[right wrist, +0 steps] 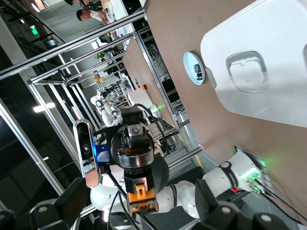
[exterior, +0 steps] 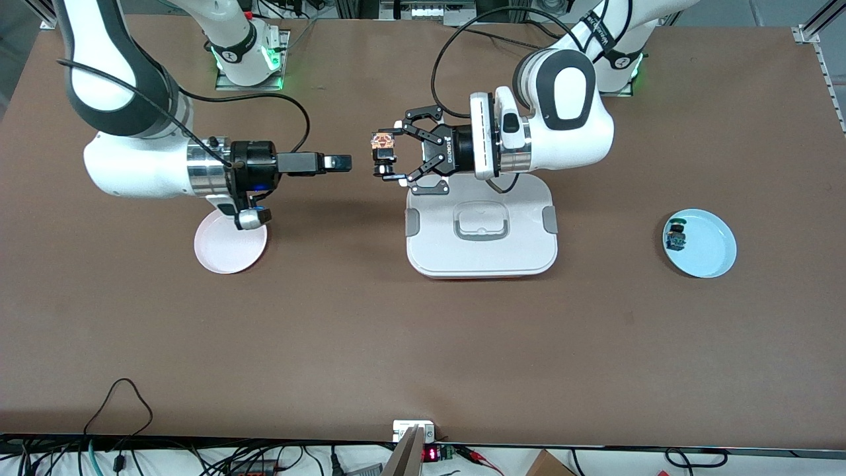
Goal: Transfer orange switch to right arm and place
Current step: 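Close the right gripper on the switch held by the left gripper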
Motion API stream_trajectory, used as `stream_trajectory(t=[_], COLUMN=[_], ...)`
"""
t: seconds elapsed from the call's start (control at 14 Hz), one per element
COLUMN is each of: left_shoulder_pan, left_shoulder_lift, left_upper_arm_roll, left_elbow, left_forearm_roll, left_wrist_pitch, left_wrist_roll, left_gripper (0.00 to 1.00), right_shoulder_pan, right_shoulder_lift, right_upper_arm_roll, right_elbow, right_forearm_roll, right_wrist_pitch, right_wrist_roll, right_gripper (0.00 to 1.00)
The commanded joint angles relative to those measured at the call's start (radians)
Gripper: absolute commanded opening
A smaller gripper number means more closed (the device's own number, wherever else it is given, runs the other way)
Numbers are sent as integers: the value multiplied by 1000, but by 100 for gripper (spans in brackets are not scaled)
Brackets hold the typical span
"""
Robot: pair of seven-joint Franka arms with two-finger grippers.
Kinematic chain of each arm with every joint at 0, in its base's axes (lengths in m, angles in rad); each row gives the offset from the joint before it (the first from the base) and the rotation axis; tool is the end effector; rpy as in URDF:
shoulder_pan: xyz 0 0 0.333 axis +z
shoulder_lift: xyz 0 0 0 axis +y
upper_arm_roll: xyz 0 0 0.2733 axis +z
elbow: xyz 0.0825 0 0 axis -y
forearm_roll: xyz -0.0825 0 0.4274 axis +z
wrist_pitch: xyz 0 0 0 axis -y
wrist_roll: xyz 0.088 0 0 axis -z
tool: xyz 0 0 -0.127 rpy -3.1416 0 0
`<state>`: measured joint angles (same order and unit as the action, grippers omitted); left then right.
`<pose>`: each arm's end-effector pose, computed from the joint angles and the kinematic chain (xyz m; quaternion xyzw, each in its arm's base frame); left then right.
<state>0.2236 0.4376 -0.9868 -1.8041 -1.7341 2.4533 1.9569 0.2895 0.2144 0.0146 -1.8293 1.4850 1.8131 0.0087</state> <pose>0.5323 -0.4573 0.3818 0.6034 -0.3886 0.4356 0.5432 0.5956 0.2932 0.4010 -0.7577 0.1265 0.1828 0.6135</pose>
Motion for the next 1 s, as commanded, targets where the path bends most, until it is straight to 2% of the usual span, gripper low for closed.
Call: stream_trajectory(t=[0.0,0.29,0.72,0.93], left_shoulder_pan=[10,10,10,11], left_shoulder_lift=[-14,-14,-14,-14], left_upper_arm_roll=[-7,-7,-7,-7], left_elbow=[-9,-9,-8,-8], left_forearm_roll=[-42,-42,-42,-42], left_wrist_pitch=[3,3,0,3], left_wrist_roll=[39,39,39,39], left_gripper=[12,12,12,12], right_shoulder_pan=[49,88,99,96], right_shoulder_lift=[-33,-32,-23,-18], right_upper_arm_roll=[-2,-2,-2,-2], right_elbow=[-30,-30,-33,-33], right_forearm_roll=[43,92,98,133], right_wrist_pitch=[42,61,32,14], right_wrist_roll=[-6,-1,-7,-25], right_gripper=[100,100,100,100])
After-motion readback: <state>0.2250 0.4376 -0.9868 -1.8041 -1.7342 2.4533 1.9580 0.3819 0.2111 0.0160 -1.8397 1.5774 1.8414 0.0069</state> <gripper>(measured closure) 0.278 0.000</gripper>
